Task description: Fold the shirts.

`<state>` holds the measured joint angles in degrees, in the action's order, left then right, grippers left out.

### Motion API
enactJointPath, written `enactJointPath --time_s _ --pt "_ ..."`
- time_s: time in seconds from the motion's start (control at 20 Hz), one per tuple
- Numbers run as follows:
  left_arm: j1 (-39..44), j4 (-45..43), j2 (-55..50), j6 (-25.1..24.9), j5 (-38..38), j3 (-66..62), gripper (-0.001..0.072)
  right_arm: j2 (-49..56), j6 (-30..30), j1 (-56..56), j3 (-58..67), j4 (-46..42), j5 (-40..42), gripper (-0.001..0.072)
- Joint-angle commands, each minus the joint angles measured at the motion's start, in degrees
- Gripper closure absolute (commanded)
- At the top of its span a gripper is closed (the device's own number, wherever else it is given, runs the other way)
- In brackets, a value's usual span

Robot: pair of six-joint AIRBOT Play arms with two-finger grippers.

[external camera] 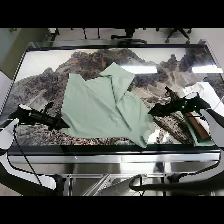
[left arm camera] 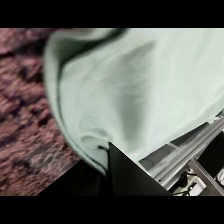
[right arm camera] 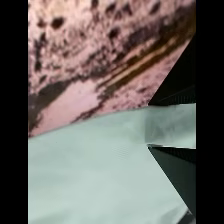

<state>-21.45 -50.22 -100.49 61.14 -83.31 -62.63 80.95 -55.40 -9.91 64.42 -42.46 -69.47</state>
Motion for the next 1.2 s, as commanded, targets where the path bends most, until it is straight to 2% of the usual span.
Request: enactJointPath --time_s 0.0,0.05,0.1,0.15,0.2,0.35,0.45,0.55,0.65,0.8,0.95,1.05,1.15 --pt "0.1 0.3 -0.1 0.0 -1.4 -0.5 0.0692 3.1 0.2 3.4 -0.2 -0.2 -2.5 0.0388" --pt "0.1 0.3 -0.1 0.0 -1.5 -0.5 0.0691 3.9 0.5 4.4 -0.1 0.3 -3.0 0.0391" --pt "0.1 0.3 -0.1 0.0 -1.9 -0.5 0.0691 4.2 2.0 5.2 -0.1 1.4 -3.3 0.0472" --pt "0.1 0.4 -0.1 0.0 -2.3 -0.5 0.0692 4.1 3.5 5.4 0.0 3.2 -3.6 0.0637" --pt "0.1 0.4 0.1 0.0 -2.9 -0.5 0.0692 4.0 4.8 5.2 0.3 5.8 -4.5 0.0687" --pt "0.0 1.5 5.1 0.0 -3.8 -0.6 0.0693 0.5 6.0 3.5 4.0 14.8 -9.6 0.0687" --pt "-0.6 6.4 11.9 0.0 -5.5 -2.6 0.0693 -5.3 7.4 1.1 8.0 23.6 -11.8 0.0687" --pt "-1.7 14.8 20.0 0.1 -8.5 -8.5 0.0693 -13.0 8.6 -1.9 13.1 31.7 -11.9 0.0687" --pt "-3.4 26.7 28.6 1.7 -7.3 -16.9 0.0693 -21.1 9.0 -5.4 19.7 36.0 -10.0 0.0687" --pt "-6.5 38.4 40.1 4.6 1.5 -32.5 0.0693 -32.2 9.0 -11.0 30.3 36.0 -2.0 0.0687" --pt "-10.8 36.9 47.7 8.4 12.3 -47.4 0.0694 -39.4 8.9 -18.5 40.3 36.0 5.2 0.0687" --pt "-16.9 32.5 49.9 12.7 13.7 -55.6 0.0694 -41.1 7.7 -23.1 46.2 34.8 7.6 0.0687" --pt "-23.3 31.3 50.3 14.0 10.3 -58.2 0.0694 -41.1 3.3 -25.6 50.2 29.9 7.7 0.0687"
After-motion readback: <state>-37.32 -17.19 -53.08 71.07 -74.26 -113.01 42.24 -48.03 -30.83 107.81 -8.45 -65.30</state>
